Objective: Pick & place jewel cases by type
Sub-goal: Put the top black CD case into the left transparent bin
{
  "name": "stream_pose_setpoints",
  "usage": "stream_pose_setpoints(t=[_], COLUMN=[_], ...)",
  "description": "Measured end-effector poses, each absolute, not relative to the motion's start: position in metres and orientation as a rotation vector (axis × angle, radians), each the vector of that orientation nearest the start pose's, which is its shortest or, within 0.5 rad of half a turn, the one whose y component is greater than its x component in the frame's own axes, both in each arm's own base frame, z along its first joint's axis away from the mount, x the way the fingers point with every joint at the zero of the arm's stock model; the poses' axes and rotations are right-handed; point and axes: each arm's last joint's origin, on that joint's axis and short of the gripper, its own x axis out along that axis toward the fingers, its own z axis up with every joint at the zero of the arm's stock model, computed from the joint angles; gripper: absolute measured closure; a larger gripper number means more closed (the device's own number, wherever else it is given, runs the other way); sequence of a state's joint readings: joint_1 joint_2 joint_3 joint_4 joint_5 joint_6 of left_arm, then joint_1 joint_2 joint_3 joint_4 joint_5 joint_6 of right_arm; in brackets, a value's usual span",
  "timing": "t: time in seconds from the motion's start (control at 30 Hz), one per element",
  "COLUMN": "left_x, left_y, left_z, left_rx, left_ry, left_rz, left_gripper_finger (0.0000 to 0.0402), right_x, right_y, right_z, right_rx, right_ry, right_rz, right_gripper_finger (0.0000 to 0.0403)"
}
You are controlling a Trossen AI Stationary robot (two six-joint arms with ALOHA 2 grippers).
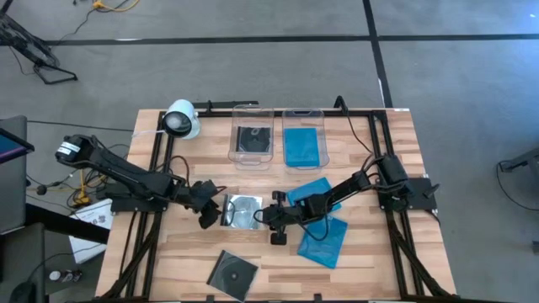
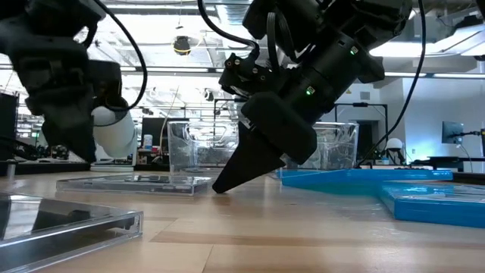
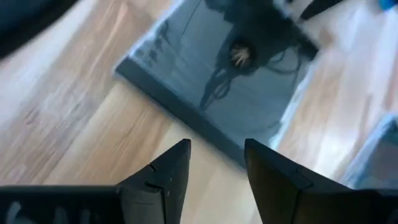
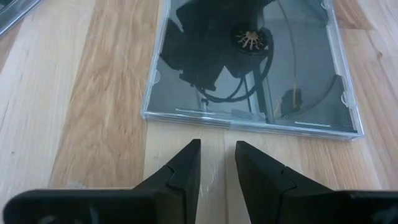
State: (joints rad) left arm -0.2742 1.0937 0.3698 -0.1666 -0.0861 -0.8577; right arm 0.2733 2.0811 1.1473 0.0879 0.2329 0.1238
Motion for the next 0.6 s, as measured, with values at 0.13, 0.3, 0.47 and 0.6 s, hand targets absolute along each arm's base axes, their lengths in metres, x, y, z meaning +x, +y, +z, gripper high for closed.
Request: stream_pose_setpoints(t=[0.13,0.3,0.47,0.6], left_x=[0.175,0.172,0.176,0.181], left_y=[-0.042,-0.037,-0.038,-0.039], left_z=[0.146,0.137,0.131,0.126], left_rx=[-0.717,-0.809,-0.896,-0.952], left_ry=[0.869,0.957,0.957,0.96], left_rz=[0.313,0.405,0.465,0.499], left_gripper_finger=[0.024,0.0207,0.0172,0.0153], right_x=[0.393,0.393,0.393,0.393], right_y=[0.103,0.104,0.104,0.104], right_z=[0.101,0.101,0.101,0.101], right_rx=[-0.095,-0.095,-0.095,-0.095], right_ry=[0.817,0.816,0.815,0.815], right_rz=[-0.012,-0.012,-0.012,-0.011], right_gripper_finger=[0.0308,0.0308,0.0308,0.0308])
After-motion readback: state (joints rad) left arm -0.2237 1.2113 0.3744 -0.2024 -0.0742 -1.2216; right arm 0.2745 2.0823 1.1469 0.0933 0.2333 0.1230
